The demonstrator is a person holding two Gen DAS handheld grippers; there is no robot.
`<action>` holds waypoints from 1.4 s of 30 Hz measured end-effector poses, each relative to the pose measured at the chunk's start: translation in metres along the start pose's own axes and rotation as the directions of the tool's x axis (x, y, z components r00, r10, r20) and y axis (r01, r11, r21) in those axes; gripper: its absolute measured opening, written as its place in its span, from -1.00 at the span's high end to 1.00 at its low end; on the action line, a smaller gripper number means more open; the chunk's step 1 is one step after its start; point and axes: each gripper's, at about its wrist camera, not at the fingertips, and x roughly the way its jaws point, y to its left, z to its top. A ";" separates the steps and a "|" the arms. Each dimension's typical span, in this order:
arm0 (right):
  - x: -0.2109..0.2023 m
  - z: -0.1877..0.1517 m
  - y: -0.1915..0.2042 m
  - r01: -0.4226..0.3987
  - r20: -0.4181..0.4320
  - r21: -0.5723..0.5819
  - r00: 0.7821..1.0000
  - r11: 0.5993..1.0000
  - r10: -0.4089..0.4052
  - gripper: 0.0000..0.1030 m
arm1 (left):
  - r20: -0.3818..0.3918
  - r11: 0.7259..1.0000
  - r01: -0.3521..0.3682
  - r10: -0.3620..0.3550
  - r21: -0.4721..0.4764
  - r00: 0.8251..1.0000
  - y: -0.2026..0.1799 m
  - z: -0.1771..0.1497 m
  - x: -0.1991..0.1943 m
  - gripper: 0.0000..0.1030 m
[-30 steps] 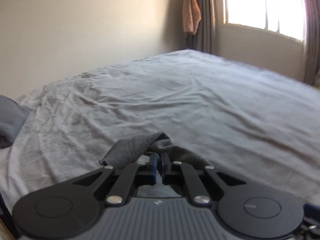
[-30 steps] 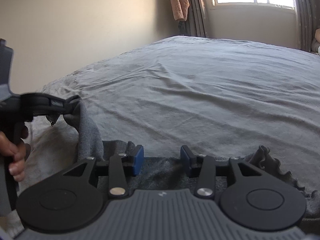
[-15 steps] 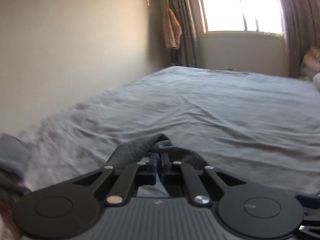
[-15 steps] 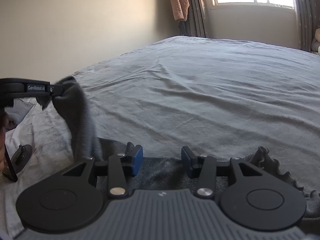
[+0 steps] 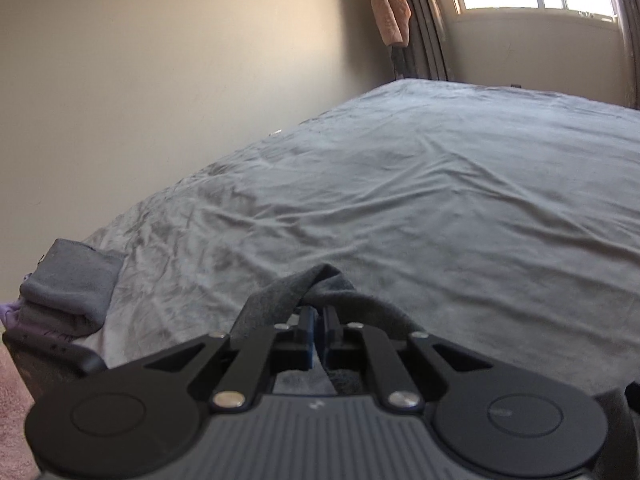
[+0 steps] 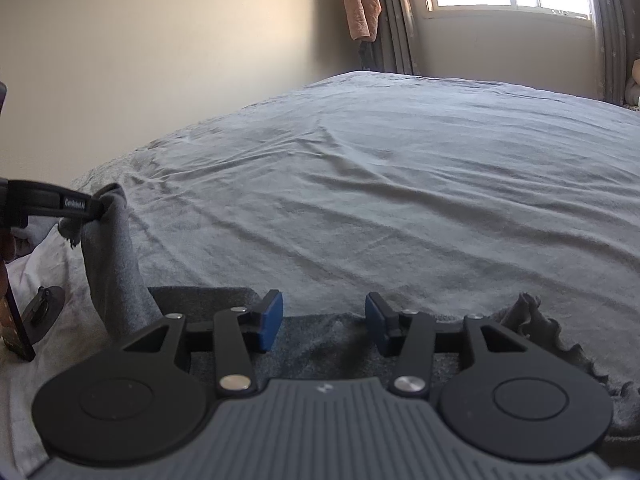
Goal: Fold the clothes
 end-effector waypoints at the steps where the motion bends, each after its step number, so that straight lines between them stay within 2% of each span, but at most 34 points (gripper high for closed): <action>1: 0.000 0.001 0.000 -0.001 0.001 -0.001 1.000 1.000 0.001 -0.01 | -0.002 1.000 -0.002 0.002 -0.003 1.000 0.000 0.000 -0.001 0.84; 6: -0.001 0.002 0.002 -0.006 0.006 -0.005 1.000 1.000 0.006 -0.09 | -0.003 0.999 0.028 -0.029 -0.025 1.000 0.002 0.000 -0.005 0.83; 8: 0.000 0.002 0.003 -0.008 0.003 -0.013 1.000 1.000 0.008 -0.10 | 0.008 0.996 0.081 -0.081 -0.035 0.997 0.003 -0.001 -0.012 0.80; 10: 0.000 0.001 0.006 -0.007 0.000 -0.023 1.000 1.000 0.007 -0.14 | 0.021 0.989 0.140 -0.139 -0.044 0.990 0.003 -0.001 -0.020 0.69; 12: 0.001 0.000 0.007 -0.006 -0.004 -0.032 1.000 0.999 0.006 -0.16 | 0.030 0.981 0.189 -0.188 -0.044 0.982 0.002 -0.002 -0.027 0.35; 17: 0.002 -0.001 0.009 -0.011 -0.013 -0.038 1.000 0.999 0.011 -0.18 | 0.029 0.962 0.272 -0.271 -0.022 0.962 0.000 -0.016 -0.044 0.19; 22: 0.004 -0.001 0.008 -0.024 -0.009 -0.024 1.000 0.999 0.024 -0.19 | 0.009 0.946 0.324 -0.324 -0.001 0.946 0.003 -0.046 -0.042 0.20; 23: 0.003 -0.001 0.007 -0.028 -0.004 -0.016 1.000 0.999 0.028 -0.19 | -0.016 0.944 0.331 -0.331 -0.006 0.944 0.002 -0.050 -0.036 0.21; 25: 0.002 0.000 0.006 -0.051 0.009 0.002 0.999 0.999 0.051 -0.19 | -0.081 0.933 0.357 -0.360 -0.048 0.929 0.002 -0.057 -0.024 0.25; 27: 0.002 0.000 0.008 -0.081 0.015 0.002 0.997 0.997 0.081 -0.19 | -0.108 0.917 0.380 -0.392 -0.119 0.914 0.006 -0.061 -0.015 0.25; 34: 0.011 -0.005 0.032 -0.111 -0.028 -0.127 0.994 0.986 0.108 -0.17 | -0.081 0.895 0.393 -0.417 -0.211 0.905 0.012 -0.065 -0.010 0.25; 35: 0.013 -0.006 0.036 -0.107 -0.033 -0.143 0.994 0.984 0.103 -0.14 | -0.079 0.890 0.396 -0.422 -0.225 0.903 0.013 -0.065 -0.009 0.30; 36: 0.016 -0.006 0.039 -0.096 -0.040 -0.159 0.995 0.983 0.091 -0.01 | -0.082 0.890 0.392 -0.419 -0.233 0.904 0.013 -0.065 -0.008 0.52; 37: 0.018 -0.007 0.043 -0.077 -0.044 -0.175 0.997 0.982 0.070 0.31 | -0.087 0.894 0.383 -0.411 -0.232 0.907 0.013 -0.064 -0.007 0.65; 38: 0.020 -0.007 0.046 -0.056 -0.047 -0.191 0.998 0.980 0.048 0.50 | -0.093 0.899 0.373 -0.402 -0.229 0.911 0.012 -0.064 -0.006 0.84; 39: 0.021 -0.007 0.050 -0.035 -0.049 -0.207 0.998 0.978 0.026 0.93 | -0.095 0.900 0.370 -0.399 -0.230 0.912 0.012 -0.064 -0.006 0.89; 42: 0.020 -0.006 0.059 0.035 -0.016 -0.249 0.999 0.968 -0.040 0.93 | -0.098 0.900 0.359 -0.392 -0.247 0.915 0.015 -0.064 -0.009 0.93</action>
